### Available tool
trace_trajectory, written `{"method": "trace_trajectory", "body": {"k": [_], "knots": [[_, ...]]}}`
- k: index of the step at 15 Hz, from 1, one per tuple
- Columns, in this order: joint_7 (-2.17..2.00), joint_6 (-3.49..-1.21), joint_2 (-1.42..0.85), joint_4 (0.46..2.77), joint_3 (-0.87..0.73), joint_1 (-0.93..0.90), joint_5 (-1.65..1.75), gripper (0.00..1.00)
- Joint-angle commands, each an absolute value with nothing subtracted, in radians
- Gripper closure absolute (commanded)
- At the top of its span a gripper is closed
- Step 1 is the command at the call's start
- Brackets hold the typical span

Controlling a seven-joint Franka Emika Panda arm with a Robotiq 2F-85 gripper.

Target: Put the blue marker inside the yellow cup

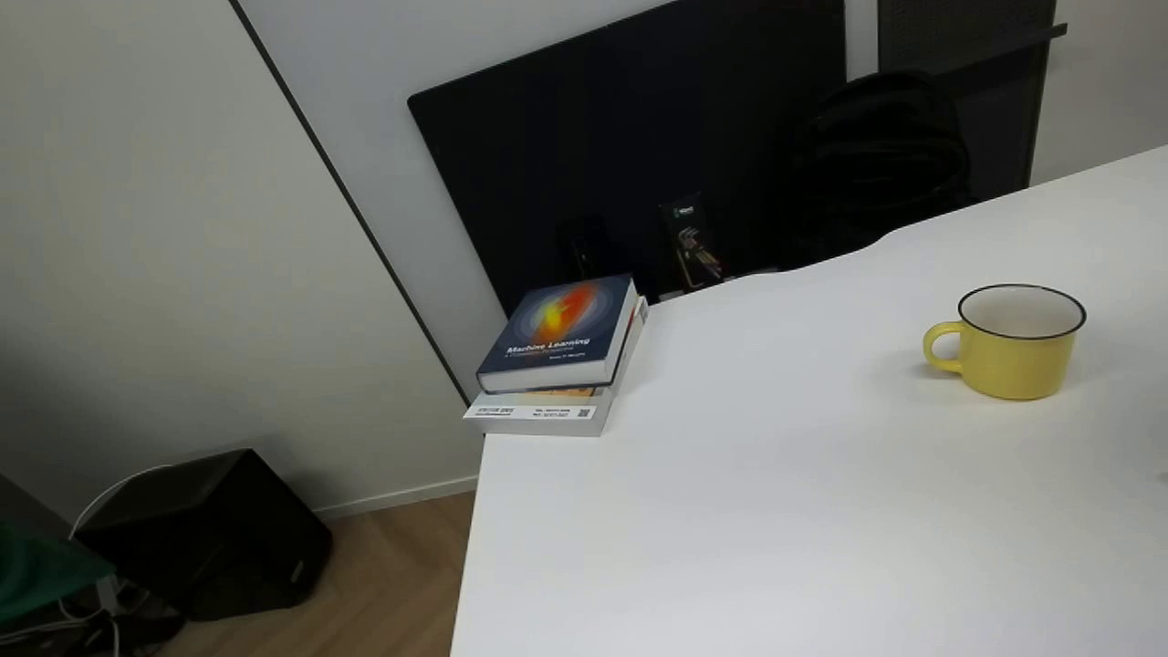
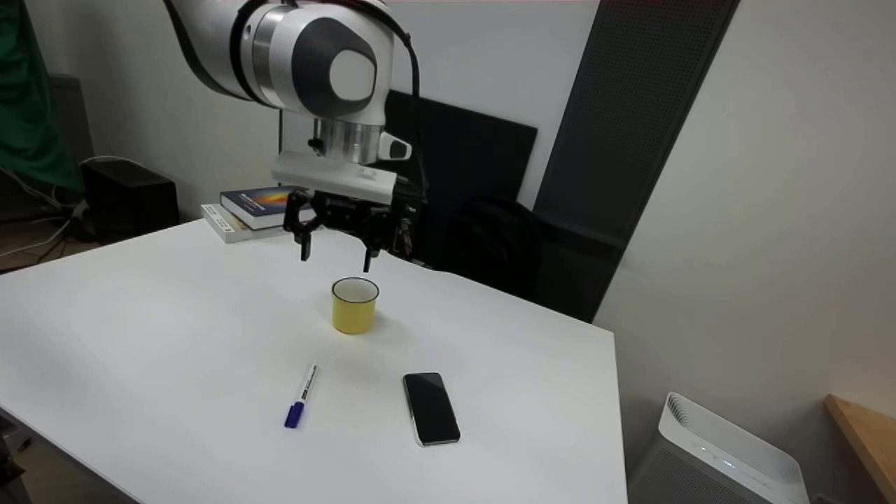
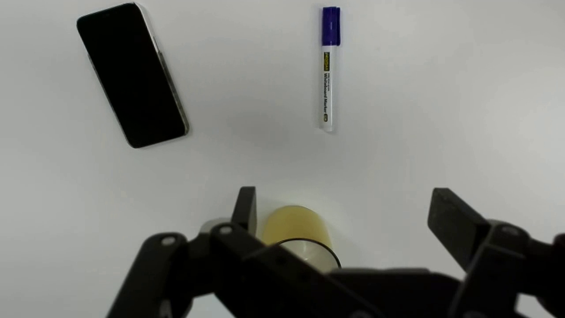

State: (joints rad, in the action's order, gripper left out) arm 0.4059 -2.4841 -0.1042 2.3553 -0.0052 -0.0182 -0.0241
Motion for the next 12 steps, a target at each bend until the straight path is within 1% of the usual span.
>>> {"method": "trace_trajectory", "body": {"k": [1, 12], "knots": [[0.432, -2.563, -0.134, 2.376, 0.028, -0.003, -0.085, 0.0], [0.412, -2.558, -0.147, 2.38, 0.041, 0.0, -0.074, 0.0]]}}
